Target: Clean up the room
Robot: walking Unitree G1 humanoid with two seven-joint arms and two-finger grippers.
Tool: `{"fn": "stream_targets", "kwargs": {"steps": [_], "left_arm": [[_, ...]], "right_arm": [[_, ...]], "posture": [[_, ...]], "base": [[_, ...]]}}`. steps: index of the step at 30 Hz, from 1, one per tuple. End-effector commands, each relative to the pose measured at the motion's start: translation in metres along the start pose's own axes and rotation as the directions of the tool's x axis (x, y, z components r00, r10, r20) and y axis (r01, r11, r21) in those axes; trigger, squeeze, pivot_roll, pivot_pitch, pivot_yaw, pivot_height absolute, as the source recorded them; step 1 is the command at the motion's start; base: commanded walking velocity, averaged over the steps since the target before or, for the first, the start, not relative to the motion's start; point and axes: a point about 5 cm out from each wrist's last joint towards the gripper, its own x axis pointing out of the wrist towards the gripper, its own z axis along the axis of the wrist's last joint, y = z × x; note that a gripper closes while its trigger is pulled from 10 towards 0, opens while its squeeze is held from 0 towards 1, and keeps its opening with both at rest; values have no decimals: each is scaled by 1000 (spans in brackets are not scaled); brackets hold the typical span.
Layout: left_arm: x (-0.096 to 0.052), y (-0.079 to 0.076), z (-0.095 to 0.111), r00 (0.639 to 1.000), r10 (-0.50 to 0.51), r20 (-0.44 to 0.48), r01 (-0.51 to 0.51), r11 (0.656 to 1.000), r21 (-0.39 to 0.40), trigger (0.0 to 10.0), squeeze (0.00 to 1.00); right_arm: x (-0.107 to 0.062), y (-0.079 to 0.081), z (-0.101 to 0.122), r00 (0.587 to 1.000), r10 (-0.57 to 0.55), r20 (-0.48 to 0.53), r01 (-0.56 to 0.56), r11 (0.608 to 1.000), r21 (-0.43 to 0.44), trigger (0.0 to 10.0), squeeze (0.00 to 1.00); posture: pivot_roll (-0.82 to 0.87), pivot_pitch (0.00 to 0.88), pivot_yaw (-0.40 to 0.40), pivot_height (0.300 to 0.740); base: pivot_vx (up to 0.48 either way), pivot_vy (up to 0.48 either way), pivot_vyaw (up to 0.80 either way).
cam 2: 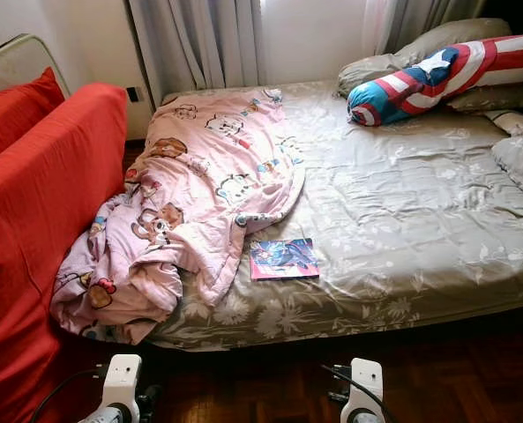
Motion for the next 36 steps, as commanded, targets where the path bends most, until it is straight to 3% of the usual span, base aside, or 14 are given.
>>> {"fn": "stream_targets", "kwargs": {"steps": [1,7,8,11,36], "left_arm": [[0,-1,-4,1000,1,-24,-1,1000,-10,10000,0],[-1,0,-5,1000,5,-24,-5,1000,-17,10000,0],[-1,0,-5,1000,6,-27,-7,1000,-16,10000,0],[-1,-1,-5,999,5,-33,-5,1000,-12,10000,0],[-1,-2,-7,999,-2,-34,1,1000,-9,10000,0]], "right_arm": [[0,-2,-1,1000,-6,1,6,1000,-22,10000,0],[-5,-9,-17,1000,-16,-8,16,1000,9,10000,0],[-8,-15,-25,999,-42,-25,43,997,67,10000,0],[-10,-21,-31,997,-68,-45,73,990,120,10000,0],[-4,-2,-16,1000,-3,-13,5,990,139,10000,0]], "posture": [[-4,0,19,740],[-14,0,14,740],[-17,0,16,740],[-24,0,18,740],[-23,0,20,740]], "base": [[0,0,0],[0,0,0],[0,0,0],[0,0,0],[0,0,0]]}}
